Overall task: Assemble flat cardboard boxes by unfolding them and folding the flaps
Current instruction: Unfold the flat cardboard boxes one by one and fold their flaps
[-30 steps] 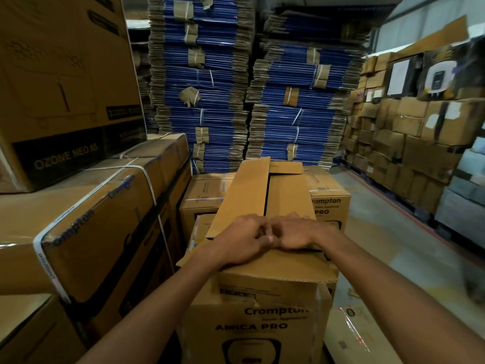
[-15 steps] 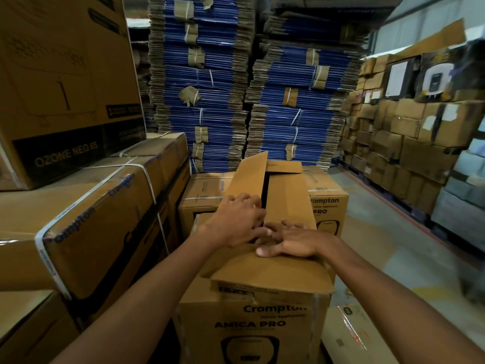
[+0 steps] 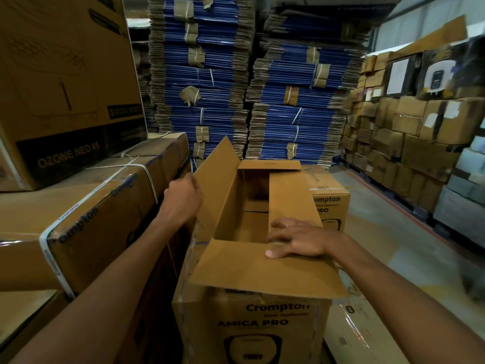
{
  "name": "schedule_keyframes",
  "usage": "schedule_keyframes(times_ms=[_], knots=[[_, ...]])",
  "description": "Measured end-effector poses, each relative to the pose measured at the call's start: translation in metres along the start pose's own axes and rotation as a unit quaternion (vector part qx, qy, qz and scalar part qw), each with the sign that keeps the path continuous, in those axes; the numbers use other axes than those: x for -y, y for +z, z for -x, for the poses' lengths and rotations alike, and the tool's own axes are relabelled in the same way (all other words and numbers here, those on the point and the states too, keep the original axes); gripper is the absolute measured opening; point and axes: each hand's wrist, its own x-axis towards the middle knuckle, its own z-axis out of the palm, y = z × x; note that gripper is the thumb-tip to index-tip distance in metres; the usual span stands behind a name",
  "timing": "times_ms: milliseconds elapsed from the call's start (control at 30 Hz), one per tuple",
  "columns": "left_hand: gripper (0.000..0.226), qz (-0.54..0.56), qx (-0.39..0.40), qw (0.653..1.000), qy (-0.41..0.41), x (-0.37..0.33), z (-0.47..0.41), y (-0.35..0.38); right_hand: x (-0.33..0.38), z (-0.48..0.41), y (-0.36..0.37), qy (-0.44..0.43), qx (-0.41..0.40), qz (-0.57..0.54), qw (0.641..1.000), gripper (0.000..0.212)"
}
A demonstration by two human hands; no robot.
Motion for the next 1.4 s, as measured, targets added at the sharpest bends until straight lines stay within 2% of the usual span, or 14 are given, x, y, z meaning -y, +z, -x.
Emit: schedule_keyframes(times_ms=[133,267,333,433,533,633,767,833,933,1000,1067,1167,1267,1400], knots=[[0.014,0.105,0.015,0.991,-0.079,0.006,0.008,-0.003,-0.016,0.004,-0.018,0.001,0.024,-0.035,0.999,0.051],[0.01,0.193,0.031,0.979,-0.056,-0.028,0.028,-0.003,-0.006,0.001,-0.043,0.061,0.043,0.003,0.997,0.056],[0.008,0.211,0.047,0.976,-0.024,-0.05,0.038,-0.002,0.011,-0.003,-0.054,0.076,-0.013,0.005,0.997,0.061],[0.013,0.178,0.064,0.98,0.056,-0.077,0.053,0.005,0.037,-0.008,-0.067,0.042,-0.178,-0.14,0.973,0.053],[0.036,0.127,0.065,0.977,0.162,-0.095,0.068,0.019,0.059,-0.016,-0.084,0.064,-0.206,-0.341,0.915,0.063],[0.049,0.121,0.07,0.958,0.249,-0.1,0.076,0.03,0.063,-0.025,-0.094,0.088,-0.155,-0.312,0.933,0.05],[0.061,0.189,0.107,0.931,0.292,-0.074,0.074,0.033,0.064,-0.028,-0.098,0.085,-0.102,-0.264,0.955,0.04],[0.057,0.234,0.093,0.92,0.302,-0.059,0.074,0.035,0.07,-0.027,-0.098,0.07,-0.091,-0.225,0.968,0.04],[0.038,0.295,0.023,0.906,0.301,-0.05,0.072,0.036,0.073,-0.024,-0.098,0.075,-0.101,-0.103,0.987,0.022],[0.026,0.265,-0.052,0.919,0.287,-0.048,0.061,0.034,0.069,-0.017,-0.098,0.083,-0.124,-0.052,0.987,0.02],[0.031,0.183,-0.077,0.947,0.251,-0.049,0.042,0.028,0.064,-0.007,-0.101,0.071,-0.128,-0.037,0.989,0.016],[0.068,0.077,0.005,0.983,0.166,-0.044,0.009,0.017,0.07,0.012,-0.111,0.044,-0.112,0.039,0.992,0.011],[0.097,-0.026,0.05,0.988,0.146,-0.034,-0.019,0.01,0.078,0.027,-0.119,0.017,-0.096,0.126,0.987,0.022],[0.07,-0.183,0.069,0.963,0.187,-0.019,-0.033,-0.002,0.077,0.039,-0.123,0.042,-0.097,0.185,0.977,0.023]])
